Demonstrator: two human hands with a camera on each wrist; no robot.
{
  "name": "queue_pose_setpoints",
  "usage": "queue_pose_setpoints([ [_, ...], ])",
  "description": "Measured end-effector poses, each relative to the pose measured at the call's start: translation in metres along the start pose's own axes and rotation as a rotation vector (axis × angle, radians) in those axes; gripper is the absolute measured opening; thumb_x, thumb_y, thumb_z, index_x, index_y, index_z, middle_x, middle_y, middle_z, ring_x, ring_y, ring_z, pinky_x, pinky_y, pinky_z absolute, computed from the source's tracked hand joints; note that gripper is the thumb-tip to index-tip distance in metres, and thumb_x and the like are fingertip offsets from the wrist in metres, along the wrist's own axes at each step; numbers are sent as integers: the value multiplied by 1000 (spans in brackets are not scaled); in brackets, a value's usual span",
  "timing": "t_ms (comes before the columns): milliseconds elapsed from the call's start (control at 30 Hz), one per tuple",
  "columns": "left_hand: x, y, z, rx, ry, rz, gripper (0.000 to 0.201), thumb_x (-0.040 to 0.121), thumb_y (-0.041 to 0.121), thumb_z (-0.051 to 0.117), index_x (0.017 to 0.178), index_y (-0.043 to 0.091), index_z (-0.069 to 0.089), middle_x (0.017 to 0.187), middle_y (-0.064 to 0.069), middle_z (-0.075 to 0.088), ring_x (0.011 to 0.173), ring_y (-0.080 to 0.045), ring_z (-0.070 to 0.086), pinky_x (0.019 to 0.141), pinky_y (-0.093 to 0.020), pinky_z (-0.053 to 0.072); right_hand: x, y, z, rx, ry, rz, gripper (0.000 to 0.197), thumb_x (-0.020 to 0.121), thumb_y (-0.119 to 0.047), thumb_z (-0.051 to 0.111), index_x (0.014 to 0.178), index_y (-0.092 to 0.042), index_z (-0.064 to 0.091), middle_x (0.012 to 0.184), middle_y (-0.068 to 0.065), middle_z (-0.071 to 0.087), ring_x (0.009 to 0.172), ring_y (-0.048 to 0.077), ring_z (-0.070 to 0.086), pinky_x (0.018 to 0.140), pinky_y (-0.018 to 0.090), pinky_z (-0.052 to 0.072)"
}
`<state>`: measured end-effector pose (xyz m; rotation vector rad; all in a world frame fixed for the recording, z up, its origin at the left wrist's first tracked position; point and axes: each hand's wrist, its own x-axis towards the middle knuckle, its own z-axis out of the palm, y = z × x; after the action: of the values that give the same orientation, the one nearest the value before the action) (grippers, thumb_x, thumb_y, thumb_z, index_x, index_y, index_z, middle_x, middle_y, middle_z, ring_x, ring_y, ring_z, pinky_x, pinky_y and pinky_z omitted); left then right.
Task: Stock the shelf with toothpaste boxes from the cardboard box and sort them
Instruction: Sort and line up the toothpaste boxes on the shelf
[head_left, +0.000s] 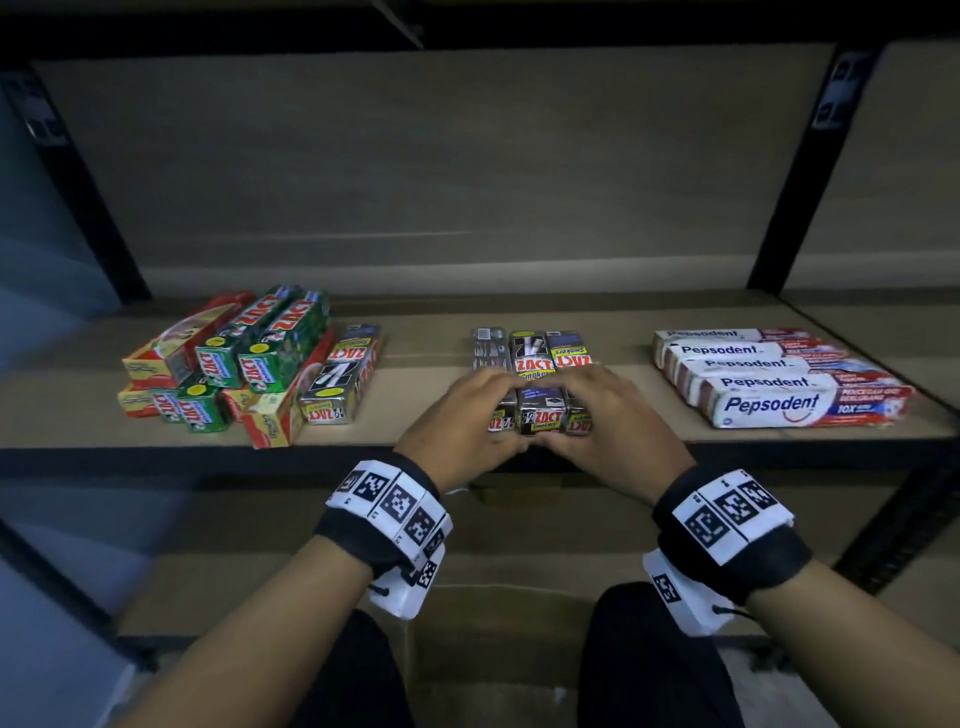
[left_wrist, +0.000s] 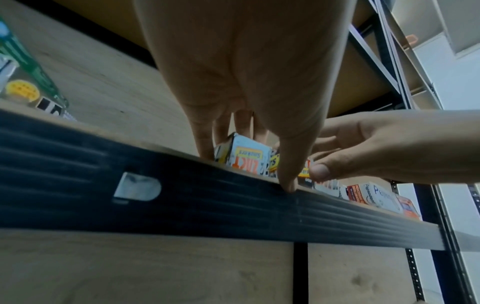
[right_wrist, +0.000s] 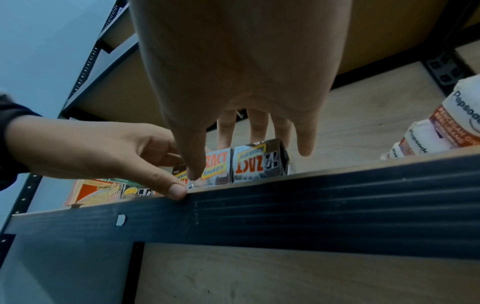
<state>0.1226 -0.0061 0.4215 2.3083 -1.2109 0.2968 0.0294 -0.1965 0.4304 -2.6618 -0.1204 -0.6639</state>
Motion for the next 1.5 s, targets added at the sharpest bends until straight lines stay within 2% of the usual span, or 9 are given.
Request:
queue_pose_setpoints([
  [233,-7,-9,6,38,58,8,75,79,40,79,143,16,47,141,3,47,131,-14,44,109,-29,39,-2,4,17,-64,-9,-23,66,75,-34,82,136,-30,58,140,5,56,130,28,51,107,43,44],
  [367,-11,-11,4,80,89,14,68,79,46,77,137,19,52,138,5,52,129,-13,46,106,-30,43,-1,1,19,-158,-29,53,61,81,-41,78,137,-40,54,150,-2,49,143,23,38,114,53,31],
  [533,-17,-17,-2,76,153,24,46,84,32,75,126,20,61,128,3,60,119,-14,54,100,-29,46,6,-2,14,-185,-44,32,52,84,-40,74,134,-40,58,146,-3,53,145,18,36,119,49,18],
  [700,-25,-24,-10,70,187,-27,43,80,27,80,120,18,66,120,2,63,110,-16,60,94,-32,51,11,-14,13,-205,-46,-20,49,82,-37,77,129,-36,65,138,0,60,141,23,42,119,49,16],
  [833,-31,-34,-24,31,173,-81,40,79,25,81,115,18,67,113,3,63,102,-13,60,89,-35,52,19,-32,21,-149,-88,-47,48,81,-32,79,128,-32,67,135,4,62,132,26,51,116,43,33],
  [933,-36,-45,-35,47,131,-127,40,78,25,82,115,19,67,109,4,62,100,-12,59,88,-37,52,26,-47,28,-77,-100,-10,48,79,-33,79,125,-39,66,136,-1,62,117,22,62,100,38,49],
  [1133,-40,-57,-61,209,50,-189,42,77,32,81,116,24,68,110,3,67,102,-18,62,84,-37,52,45,-74,40,-82,-143,8,49,78,-35,81,124,-41,67,135,-1,63,115,21,63,100,34,50],
  [1333,-41,-65,-75,269,53,-224,41,76,39,80,114,29,69,110,6,68,102,-17,63,84,-32,50,58,-92,49,-41,-146,15,48,78,-34,81,124,-39,68,111,-4,73,101,22,66,88,29,50],
  [1500,-41,-75,-79,171,54,-232,41,71,36,85,108,29,71,105,8,71,96,-14,65,85,-38,54,62,-97,55,-39,-177,25,48,80,-35,80,126,-40,66,125,-2,69,106,22,66,93,30,51],
])
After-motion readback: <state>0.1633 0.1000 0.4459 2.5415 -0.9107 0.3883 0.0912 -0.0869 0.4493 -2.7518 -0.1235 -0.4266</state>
